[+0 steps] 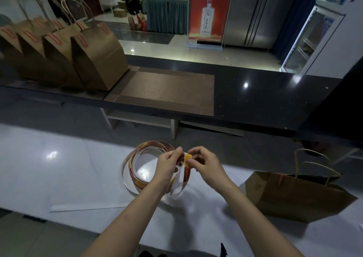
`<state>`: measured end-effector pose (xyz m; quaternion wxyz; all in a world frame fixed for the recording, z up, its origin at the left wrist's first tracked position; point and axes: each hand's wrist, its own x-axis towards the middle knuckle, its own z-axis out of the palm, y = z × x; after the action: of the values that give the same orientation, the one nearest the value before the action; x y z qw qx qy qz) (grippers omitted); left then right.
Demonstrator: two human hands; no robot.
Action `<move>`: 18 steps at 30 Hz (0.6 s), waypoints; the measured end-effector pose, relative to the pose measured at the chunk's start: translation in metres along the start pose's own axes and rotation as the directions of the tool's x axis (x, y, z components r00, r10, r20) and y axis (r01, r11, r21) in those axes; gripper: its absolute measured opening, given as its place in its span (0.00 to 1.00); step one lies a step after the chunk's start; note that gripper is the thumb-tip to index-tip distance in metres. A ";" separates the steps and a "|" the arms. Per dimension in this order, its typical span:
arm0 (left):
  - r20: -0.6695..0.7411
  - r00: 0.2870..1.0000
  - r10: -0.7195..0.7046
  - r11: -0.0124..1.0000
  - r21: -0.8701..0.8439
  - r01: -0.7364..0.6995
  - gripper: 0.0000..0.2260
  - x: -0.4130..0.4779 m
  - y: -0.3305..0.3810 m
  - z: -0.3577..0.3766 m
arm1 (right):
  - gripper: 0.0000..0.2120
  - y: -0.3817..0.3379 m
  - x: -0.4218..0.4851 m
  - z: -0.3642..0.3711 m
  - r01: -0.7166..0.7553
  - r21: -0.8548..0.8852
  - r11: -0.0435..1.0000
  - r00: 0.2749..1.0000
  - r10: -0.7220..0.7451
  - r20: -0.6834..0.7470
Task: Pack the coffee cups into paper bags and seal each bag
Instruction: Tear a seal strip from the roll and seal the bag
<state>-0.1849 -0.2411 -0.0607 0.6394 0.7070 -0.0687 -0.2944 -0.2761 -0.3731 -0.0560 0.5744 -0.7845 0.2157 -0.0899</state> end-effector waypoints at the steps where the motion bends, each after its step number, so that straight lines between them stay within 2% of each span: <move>1: 0.008 1.000 -0.011 1.000 0.003 0.011 0.19 0.000 0.001 -0.001 | 0.06 0.001 0.000 0.001 0.008 -0.013 1.000 1.000 -0.008 0.008; 8: 0.035 0.999 -0.028 1.000 -0.007 0.028 0.17 0.002 0.002 -0.006 | 0.06 0.004 0.004 0.006 0.048 -0.091 0.995 0.999 -0.049 -0.010; 14: 0.060 0.997 -0.042 0.999 -0.031 0.044 0.17 0.003 0.001 -0.009 | 0.05 0.003 0.004 0.003 0.074 -0.088 0.993 0.997 -0.075 -0.005; 18: 0.061 0.996 -0.072 0.996 -0.046 0.075 0.16 0.003 0.002 -0.006 | 0.07 0.007 0.005 0.003 0.220 -0.265 0.939 0.970 -0.239 -0.041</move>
<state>-0.1784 -0.2373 -0.0597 0.6429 0.6842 -0.0545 -0.3401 -0.2716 -0.3742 -0.0639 0.4445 -0.8687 0.1535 -0.1558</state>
